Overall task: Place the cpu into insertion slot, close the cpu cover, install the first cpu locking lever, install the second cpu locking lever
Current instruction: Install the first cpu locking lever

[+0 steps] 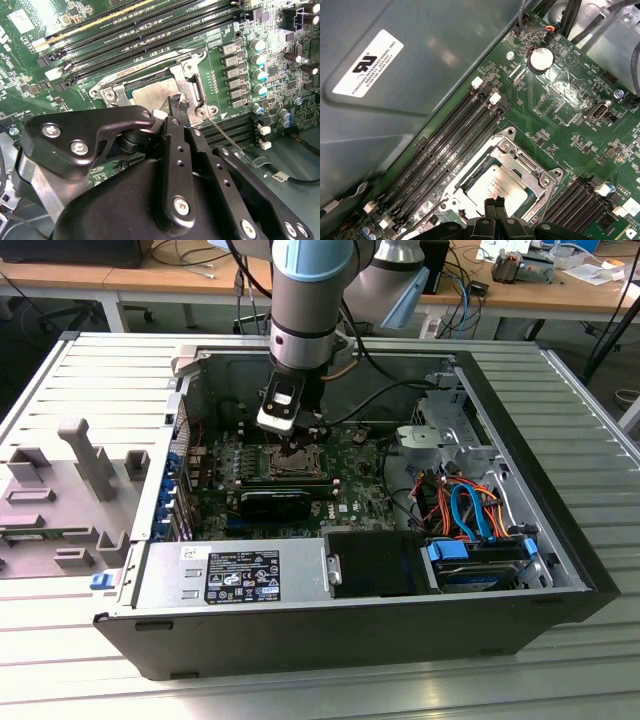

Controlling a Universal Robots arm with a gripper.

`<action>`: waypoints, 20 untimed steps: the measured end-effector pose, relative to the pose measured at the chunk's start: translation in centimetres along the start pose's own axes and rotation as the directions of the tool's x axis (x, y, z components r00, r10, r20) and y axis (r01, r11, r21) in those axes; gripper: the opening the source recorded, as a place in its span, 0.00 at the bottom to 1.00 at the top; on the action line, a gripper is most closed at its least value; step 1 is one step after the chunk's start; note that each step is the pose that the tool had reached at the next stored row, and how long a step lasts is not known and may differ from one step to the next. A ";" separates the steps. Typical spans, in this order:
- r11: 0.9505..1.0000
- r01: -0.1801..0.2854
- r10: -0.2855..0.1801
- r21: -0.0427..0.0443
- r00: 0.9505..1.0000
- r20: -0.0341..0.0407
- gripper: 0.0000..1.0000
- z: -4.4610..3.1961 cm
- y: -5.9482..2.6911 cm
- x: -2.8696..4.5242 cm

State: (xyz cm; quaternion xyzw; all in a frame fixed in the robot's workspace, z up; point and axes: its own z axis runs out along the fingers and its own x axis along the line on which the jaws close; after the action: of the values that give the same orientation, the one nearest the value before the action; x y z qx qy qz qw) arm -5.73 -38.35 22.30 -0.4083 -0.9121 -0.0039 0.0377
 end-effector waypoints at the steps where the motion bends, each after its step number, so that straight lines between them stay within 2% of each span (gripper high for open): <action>1: 1.000 0.001 -0.001 0.000 1.000 0.000 0.11 0.00 0.00 0.00; 20: 1.000 0.022 -0.022 0.002 1.000 0.001 0.11 0.00 0.00 0.00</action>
State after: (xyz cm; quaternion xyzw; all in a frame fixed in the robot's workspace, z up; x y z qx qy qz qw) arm -5.72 -38.35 22.30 -0.3980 -0.9166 -0.0035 0.0378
